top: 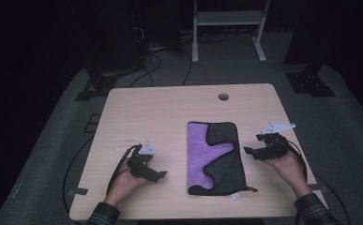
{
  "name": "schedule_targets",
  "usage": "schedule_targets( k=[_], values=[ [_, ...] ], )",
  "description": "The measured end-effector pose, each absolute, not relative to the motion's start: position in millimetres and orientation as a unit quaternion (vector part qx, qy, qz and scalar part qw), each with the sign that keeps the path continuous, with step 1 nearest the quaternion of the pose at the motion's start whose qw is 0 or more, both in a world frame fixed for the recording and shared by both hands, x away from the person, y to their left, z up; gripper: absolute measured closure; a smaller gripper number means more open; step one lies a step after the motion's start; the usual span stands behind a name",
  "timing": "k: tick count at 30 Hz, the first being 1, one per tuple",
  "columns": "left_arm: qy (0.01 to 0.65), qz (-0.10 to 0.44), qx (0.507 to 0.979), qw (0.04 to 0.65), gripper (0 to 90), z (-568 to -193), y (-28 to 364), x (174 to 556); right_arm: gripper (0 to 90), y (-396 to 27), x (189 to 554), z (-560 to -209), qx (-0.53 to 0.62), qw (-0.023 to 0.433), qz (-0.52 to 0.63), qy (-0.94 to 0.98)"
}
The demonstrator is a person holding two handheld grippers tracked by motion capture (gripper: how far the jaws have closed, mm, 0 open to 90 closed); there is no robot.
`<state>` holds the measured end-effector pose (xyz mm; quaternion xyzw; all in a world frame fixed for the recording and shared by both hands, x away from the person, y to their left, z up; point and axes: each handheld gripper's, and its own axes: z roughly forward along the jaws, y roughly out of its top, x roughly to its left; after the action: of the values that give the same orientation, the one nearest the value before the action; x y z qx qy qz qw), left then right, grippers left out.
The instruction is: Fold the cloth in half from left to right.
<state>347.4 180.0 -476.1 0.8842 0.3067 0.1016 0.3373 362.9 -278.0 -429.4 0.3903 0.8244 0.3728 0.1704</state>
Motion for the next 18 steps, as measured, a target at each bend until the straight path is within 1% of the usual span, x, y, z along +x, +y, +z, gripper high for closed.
schedule_targets(
  k=[2, 6, 8, 10, 11, 18],
  values=[
    [0.303, 0.122, 0.887, 0.328, 0.0, -477.8, 183.6, 346.2, 21.7, -271.6, 366.0, -426.5, 0.384, 0.169, 0.38, 0.824],
    [0.303, 0.129, 0.879, 0.344, 0.0, -480.6, 189.8, 345.3, 22.2, -258.6, 371.8, -421.6, 0.372, 0.163, 0.383, 0.83],
    [0.305, 0.136, 0.871, 0.36, 0.0, -483.4, 191.3, 343.3, 24.3, -252.8, 374.2, -419.3, 0.366, 0.161, 0.387, 0.83],
    [0.306, 0.135, 0.871, 0.359, 0.0, -483.3, 191.2, 343.2, 26.2, -247.7, 377.5, -417.4, 0.362, 0.153, 0.392, 0.832],
    [0.308, 0.137, 0.87, 0.359, 0.0, -483.4, 190.9, 343.1, 26.4, -244.8, 379.2, -416.5, 0.36, 0.155, 0.391, 0.833],
    [0.309, 0.137, 0.869, 0.36, 0.0, -483.6, 190.6, 343.2, 34.8, -221.2, 389.4, -413.0, 0.336, 0.151, 0.394, 0.842]
  ],
)
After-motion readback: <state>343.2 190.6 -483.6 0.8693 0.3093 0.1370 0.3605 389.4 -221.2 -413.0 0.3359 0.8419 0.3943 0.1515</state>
